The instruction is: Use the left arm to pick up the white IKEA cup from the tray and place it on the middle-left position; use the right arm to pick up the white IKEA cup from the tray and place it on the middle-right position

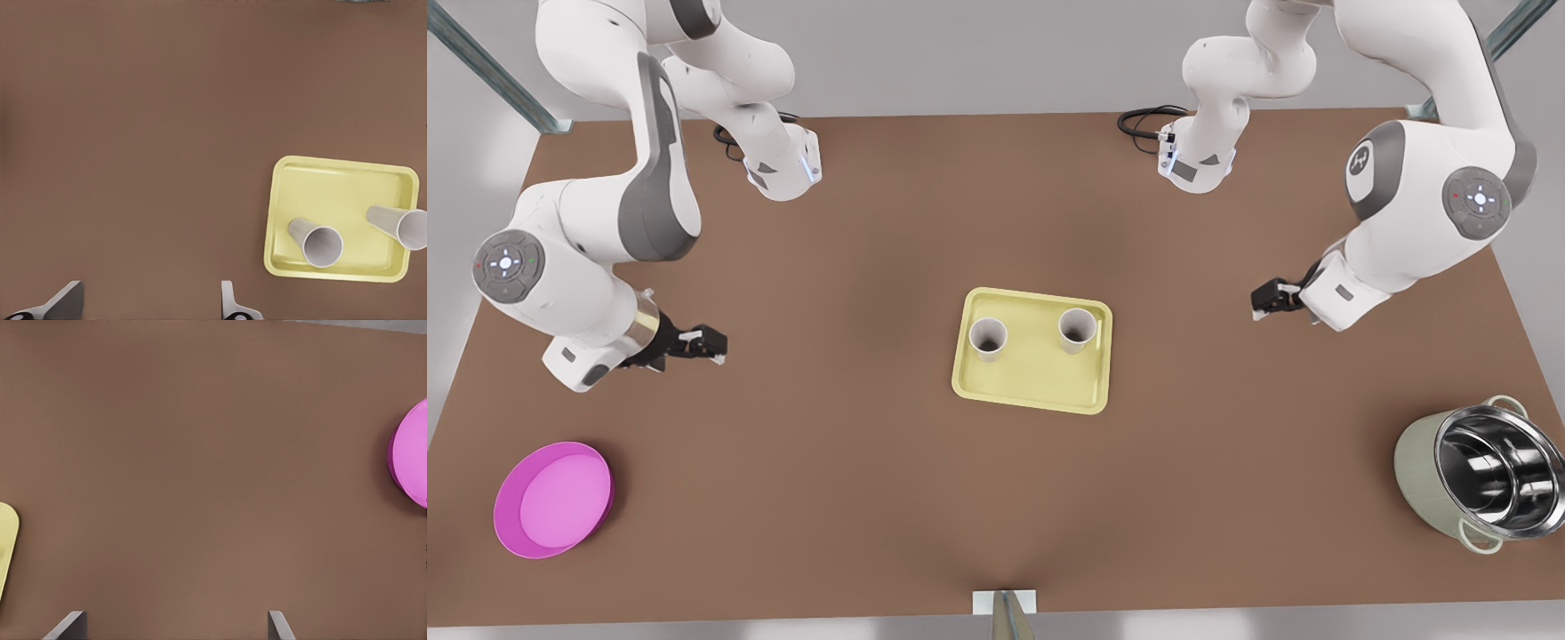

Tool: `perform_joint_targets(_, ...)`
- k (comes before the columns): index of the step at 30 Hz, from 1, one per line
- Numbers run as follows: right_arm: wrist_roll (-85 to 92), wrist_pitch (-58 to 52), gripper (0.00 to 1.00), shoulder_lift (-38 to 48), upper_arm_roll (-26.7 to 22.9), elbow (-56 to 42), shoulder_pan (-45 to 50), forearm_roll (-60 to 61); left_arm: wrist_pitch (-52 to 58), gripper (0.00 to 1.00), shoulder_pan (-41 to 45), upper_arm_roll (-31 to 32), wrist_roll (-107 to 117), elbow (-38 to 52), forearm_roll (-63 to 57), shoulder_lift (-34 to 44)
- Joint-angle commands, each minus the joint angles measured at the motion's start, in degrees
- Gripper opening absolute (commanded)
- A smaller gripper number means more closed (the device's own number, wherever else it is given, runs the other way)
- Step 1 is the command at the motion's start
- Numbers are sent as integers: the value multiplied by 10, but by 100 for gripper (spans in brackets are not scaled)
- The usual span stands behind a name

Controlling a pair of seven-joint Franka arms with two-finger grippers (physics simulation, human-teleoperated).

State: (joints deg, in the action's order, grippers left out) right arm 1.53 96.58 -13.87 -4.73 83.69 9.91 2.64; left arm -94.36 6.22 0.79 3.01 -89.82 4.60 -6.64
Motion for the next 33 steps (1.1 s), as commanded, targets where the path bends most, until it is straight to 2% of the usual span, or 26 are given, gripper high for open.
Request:
perform_joint_targets(1, -11, 35, 100, 1, 2, 0, 0, -4, -35, 100, -2, 0, -47, -4, 0, 4)
perform_joint_targets(2, -5, 41, 100, 1, 9, 1, 0, -1, -35, 100, -1, 1, -43, 3, 4, -1)
perform_joint_targets(3, -5, 40, 100, -1, 50, 2, 0, -1, -35, 100, 5, 3, -28, -3, 0, -5)
perform_joint_targets(4, -9, 39, 100, 0, 124, 1, 0, -10, -36, 100, 43, 4, -12, -12, 1, -15)
perform_joint_targets(5, -12, 33, 100, 2, 170, -1, 0, -47, -39, 100, 68, 4, 7, -13, 0, -36)
perform_joint_targets(8, -10, 33, 100, -1, 238, -3, 10, -59, -65, 100, 148, 4, 147, -8, -20, -82)
perform_joint_targets(11, -84, 64, 100, -16, 245, 3, 116, -50, -103, 100, 178, 4, 179, -37, -16, -116)
perform_joint_targets(12, -77, 91, 100, -19, 246, 16, 130, -49, -168, 100, 178, 4, 179, -100, -13, -101)
perform_joint_targets(16, -78, 250, 100, -25, 249, 115, 137, -48, -312, 100, 217, 9, 216, -227, -12, -88)
perform_joint_targets(23, -84, 390, 100, -99, 255, 140, 149, -51, -342, 100, 217, 6, 224, -224, -14, -99)
perform_joint_targets(29, -83, 408, 100, -131, 251, 140, 145, -77, -351, 100, 226, 10, 226, -224, -13, -115)
perform_joint_targets(33, -82, 420, 100, -157, 251, 140, 145, -78, -349, 100, 235, 9, 226, -258, -13, -103)
